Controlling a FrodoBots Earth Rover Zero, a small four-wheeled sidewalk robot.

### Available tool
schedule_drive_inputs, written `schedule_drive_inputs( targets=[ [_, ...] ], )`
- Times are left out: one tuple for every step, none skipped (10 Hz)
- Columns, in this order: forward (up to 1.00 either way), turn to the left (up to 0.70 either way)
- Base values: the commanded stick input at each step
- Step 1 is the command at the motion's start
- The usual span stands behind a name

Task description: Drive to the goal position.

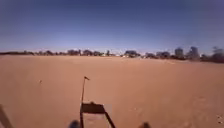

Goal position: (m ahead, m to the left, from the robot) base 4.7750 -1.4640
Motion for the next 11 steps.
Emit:
schedule_drive_inputs(
  targets=[
    [0.70,-0.20],
    [0.70,-0.27],
    [0.70,-0.27],
    [0.70,-0.27],
    [0.70,-0.27],
    [0.70,-0.27],
    [0.70,-0.27],
    [0.70,-0.27],
    [0.70,-0.27],
    [0.70,-0.27],
    [0.70,-0.27]
  ],
)
